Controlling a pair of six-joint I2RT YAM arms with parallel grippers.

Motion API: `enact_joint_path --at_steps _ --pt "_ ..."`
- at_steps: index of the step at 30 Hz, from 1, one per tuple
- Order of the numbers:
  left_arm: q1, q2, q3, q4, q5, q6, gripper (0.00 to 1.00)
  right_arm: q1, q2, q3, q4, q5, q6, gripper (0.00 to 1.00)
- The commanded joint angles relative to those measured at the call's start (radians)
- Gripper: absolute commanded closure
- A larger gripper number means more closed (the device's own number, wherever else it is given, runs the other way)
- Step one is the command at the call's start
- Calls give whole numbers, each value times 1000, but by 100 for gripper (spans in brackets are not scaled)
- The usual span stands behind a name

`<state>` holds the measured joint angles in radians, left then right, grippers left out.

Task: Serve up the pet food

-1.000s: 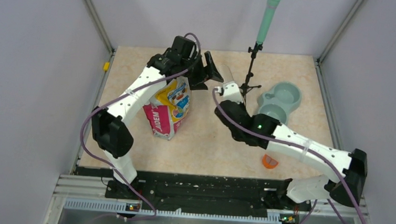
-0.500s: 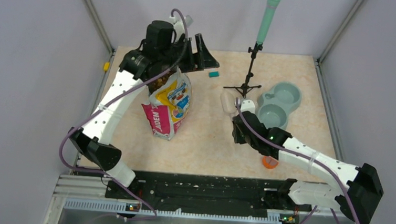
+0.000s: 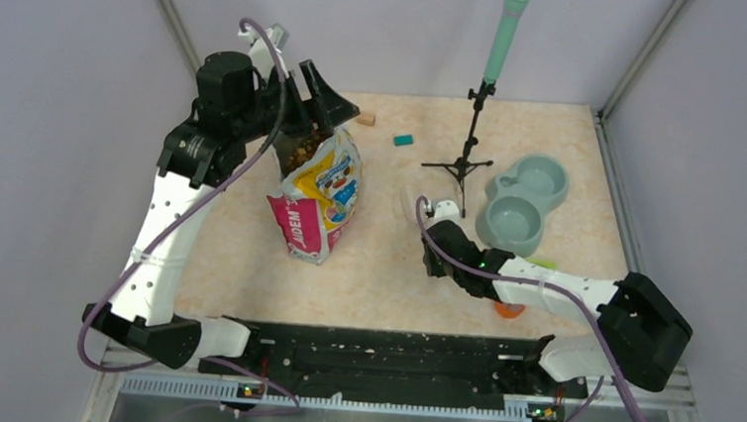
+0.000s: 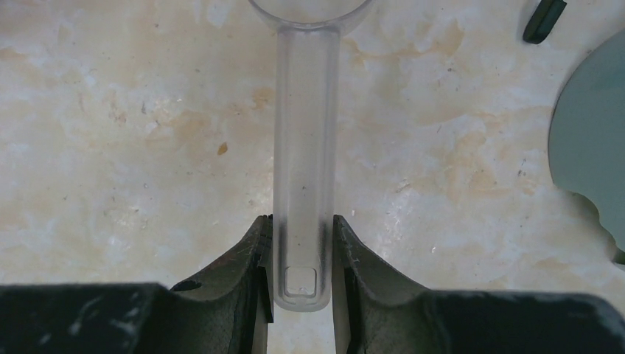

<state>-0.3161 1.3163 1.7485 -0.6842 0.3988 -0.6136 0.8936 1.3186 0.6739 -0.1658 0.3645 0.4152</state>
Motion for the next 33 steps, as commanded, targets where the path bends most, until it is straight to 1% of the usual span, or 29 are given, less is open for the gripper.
enact_joint_path --at_steps 1,4,7,11,12,13,16,18,19,20,22,26,31,33 --pt "15 -43 -18 51 -29 13 22 -8 53 -8 156 12 -68 100" --pt "26 -59 -8 26 -35 27 23 -8 106 -15 206 6 -105 100" --pt "39 -70 6 0 -56 36 23 -19 158 -16 243 -20 -108 100" --pt "51 -91 31 -46 -178 55 23 -26 217 11 258 -30 -116 100" --pt "54 -102 27 -43 -203 53 23 -28 227 16 260 -25 -116 98" --pt "56 -112 20 -37 -223 50 23 -35 234 21 263 -26 -115 90" --pt "58 -132 -7 1 -210 49 24 -48 250 41 252 -47 -129 49" --pt "59 -140 -27 34 -179 45 24 -48 245 58 234 -55 -146 26" --pt "58 -140 -31 46 -172 45 24 -48 237 66 222 -56 -152 19" --pt "58 -137 -31 47 -171 45 24 -48 226 74 208 -56 -156 15" --pt "58 -131 -25 40 -181 44 24 -48 191 93 175 -59 -159 12" --pt "60 -129 -24 46 -182 41 25 -47 82 123 96 -48 -143 9" --pt "60 -127 -20 54 -194 46 25 -48 -7 192 -31 -90 -118 10" --pt "60 -127 -25 64 -169 52 24 -48 -47 185 -46 -100 -91 11"
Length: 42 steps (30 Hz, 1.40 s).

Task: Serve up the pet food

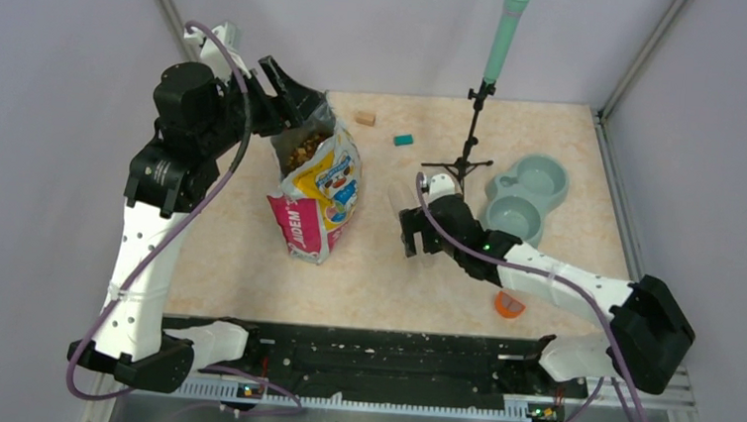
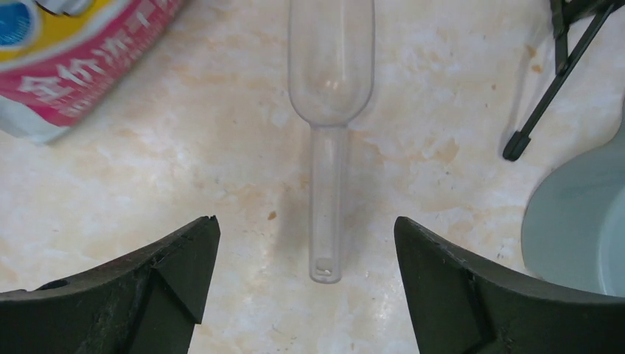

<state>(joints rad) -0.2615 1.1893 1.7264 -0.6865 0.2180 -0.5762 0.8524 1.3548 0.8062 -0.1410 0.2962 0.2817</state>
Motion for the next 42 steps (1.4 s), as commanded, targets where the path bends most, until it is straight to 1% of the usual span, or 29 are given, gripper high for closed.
enact_joint_path --at_steps 1,4,6,8,11,13,15,17,21,27,32,36,42 --pt "5 1 -7 70 20 13 24 -6 -104 42 -65 -38 52 11" --pt "5 0 -18 75 15 10 23 -6 -179 -12 -6 -57 54 12" --pt "5 -1 -23 79 5 10 23 -1 -234 -72 73 -62 30 13" --pt "5 -2 -28 89 3 7 23 20 -294 -177 217 -37 -39 12" --pt "5 1 -28 100 43 5 23 73 -387 -346 454 31 -187 6" --pt "5 2 -37 101 49 1 23 93 -387 -408 521 70 -251 5" --pt "5 1 -48 102 52 -5 23 95 -362 -432 548 78 -260 5" --pt "5 -1 -65 108 62 -12 23 99 -335 -471 639 86 -250 5" --pt "5 -40 -155 151 76 -8 23 101 -228 -526 786 136 -206 5" --pt "5 -106 -312 224 39 -31 22 109 -12 -573 1043 184 -176 5" --pt "4 -102 -342 204 32 -27 12 124 190 -575 1245 264 -210 4" --pt "4 -140 -384 222 10 0 12 126 324 -566 1386 256 -233 6" --pt "5 -179 -396 222 -19 42 12 125 533 -541 1567 236 -262 10"
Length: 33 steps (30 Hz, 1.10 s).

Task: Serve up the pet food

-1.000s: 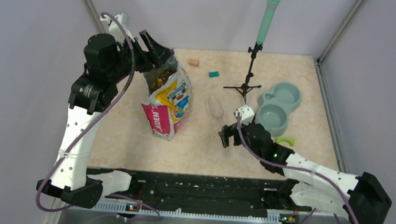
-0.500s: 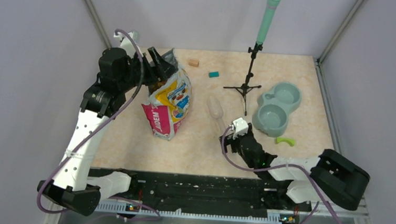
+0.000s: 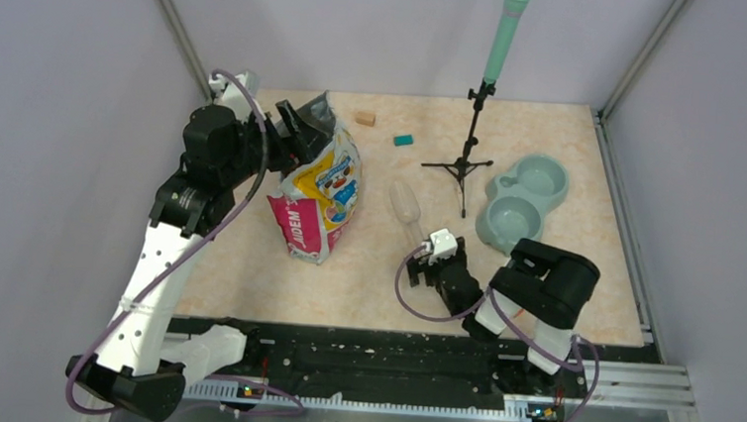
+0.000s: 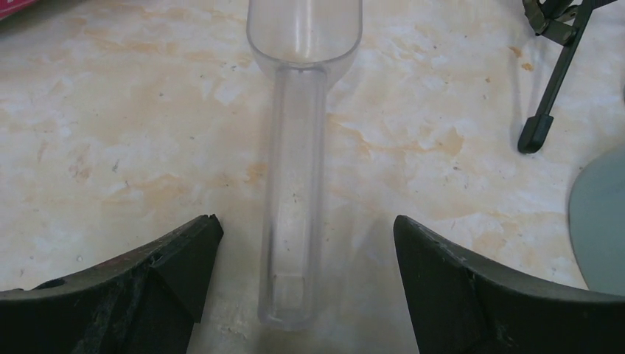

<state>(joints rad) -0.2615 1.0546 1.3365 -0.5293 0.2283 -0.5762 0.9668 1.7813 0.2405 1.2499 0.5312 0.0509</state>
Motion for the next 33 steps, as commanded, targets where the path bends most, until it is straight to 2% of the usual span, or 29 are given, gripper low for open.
enact_joint_path --at_steps 1,7,14,17,19,22,25,28,31,33 --pt "4 -50 -8 65 -34 47 12 10 135 30 201 -1 -34 11" --pt "5 -54 0 61 -43 54 12 7 243 63 274 21 -39 16" --pt "5 -26 33 57 -32 58 12 1 284 80 297 56 -44 49" --pt "5 -7 45 54 -31 58 12 -9 277 84 279 21 -46 69" --pt "5 11 69 44 -26 50 12 -13 233 82 244 16 -45 100" --pt "5 62 169 -13 -22 47 12 -17 40 100 -12 -17 -10 100" --pt "5 133 312 -100 -56 68 12 -21 -196 169 -450 -85 65 100" --pt "7 198 451 -174 -96 85 12 -23 -401 263 -770 -130 122 100" --pt "12 253 558 -234 -141 99 13 -38 -542 387 -1089 -211 176 100" --pt "17 295 624 -298 -174 102 14 -58 -576 502 -1331 -250 255 100"
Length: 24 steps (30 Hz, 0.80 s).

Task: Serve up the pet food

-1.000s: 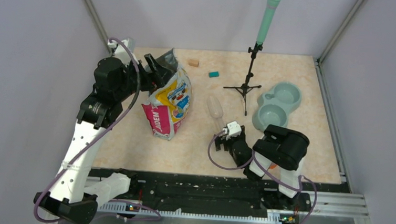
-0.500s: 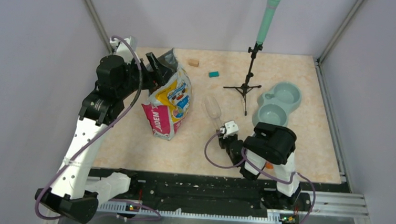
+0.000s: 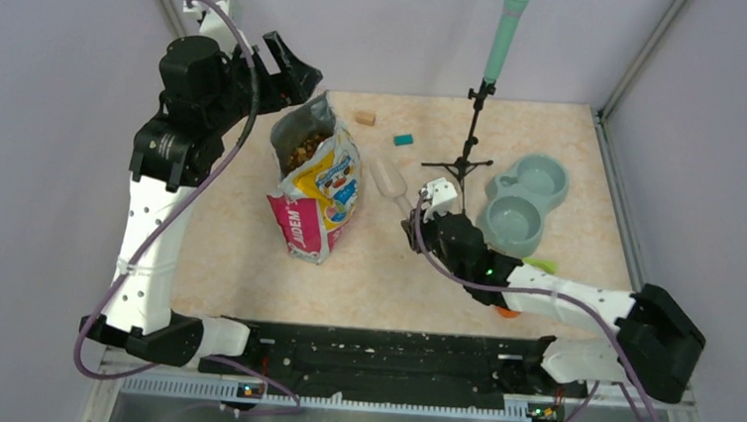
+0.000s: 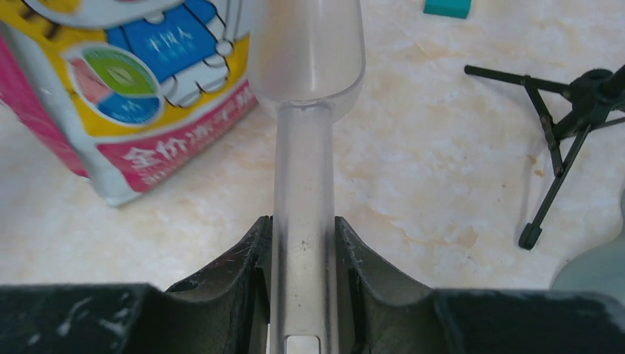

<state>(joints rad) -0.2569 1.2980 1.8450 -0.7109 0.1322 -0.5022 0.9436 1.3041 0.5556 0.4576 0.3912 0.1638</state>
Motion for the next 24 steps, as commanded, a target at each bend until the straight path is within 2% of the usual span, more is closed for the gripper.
enact_joint_path --at_steps 1,7,12,24 --pt "15 66 143 -137 -88 35 14 -41 -104 232 -628 -123 158 100" --pt "32 83 153 -143 -123 40 14 -47 -177 364 -889 -198 202 100" --pt "52 108 150 -177 -161 22 14 -89 -159 500 -1104 -289 221 100" --pt "68 72 79 -190 -164 16 14 -94 -186 524 -1089 -214 163 100"
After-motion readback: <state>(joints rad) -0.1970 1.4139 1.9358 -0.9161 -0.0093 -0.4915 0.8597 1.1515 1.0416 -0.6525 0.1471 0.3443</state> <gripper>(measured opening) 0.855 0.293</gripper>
